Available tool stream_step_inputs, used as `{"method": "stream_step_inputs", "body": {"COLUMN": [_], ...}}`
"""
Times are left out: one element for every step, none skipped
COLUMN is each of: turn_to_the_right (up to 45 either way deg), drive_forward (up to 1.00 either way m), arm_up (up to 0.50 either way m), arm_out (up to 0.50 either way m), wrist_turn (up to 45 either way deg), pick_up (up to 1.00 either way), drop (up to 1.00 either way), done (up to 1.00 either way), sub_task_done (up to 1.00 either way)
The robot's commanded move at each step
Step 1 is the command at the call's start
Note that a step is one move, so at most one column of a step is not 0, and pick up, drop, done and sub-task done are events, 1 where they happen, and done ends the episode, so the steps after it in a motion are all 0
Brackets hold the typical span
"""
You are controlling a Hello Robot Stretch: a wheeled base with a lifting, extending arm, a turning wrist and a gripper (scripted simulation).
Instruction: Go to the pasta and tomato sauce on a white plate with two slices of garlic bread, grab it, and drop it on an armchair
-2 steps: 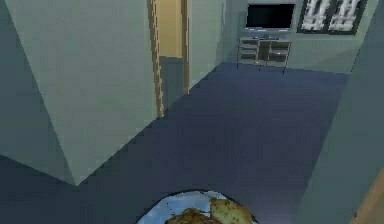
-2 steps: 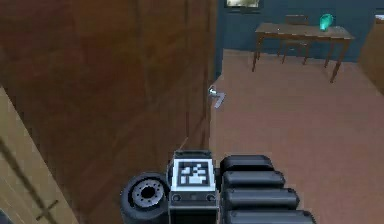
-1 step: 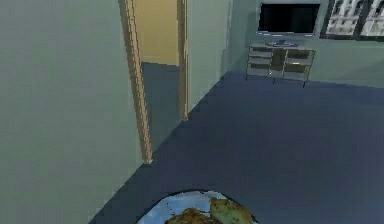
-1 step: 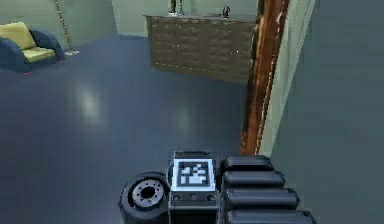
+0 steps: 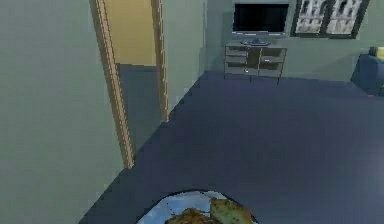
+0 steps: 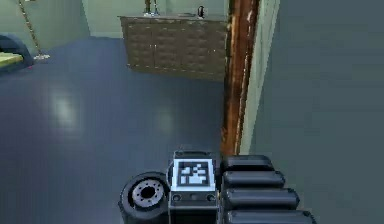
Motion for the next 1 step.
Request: {"method": "stream_step_inputs", "body": {"turn_to_the_right": [0.0], "drive_forward": [0.05], "arm_up": [0.00], "arm_out": [0.00], "wrist_turn": [0.0], "pick_up": [0.00], "drop": [0.00], "done": [0.00], "sub_task_done": [0.00]}}
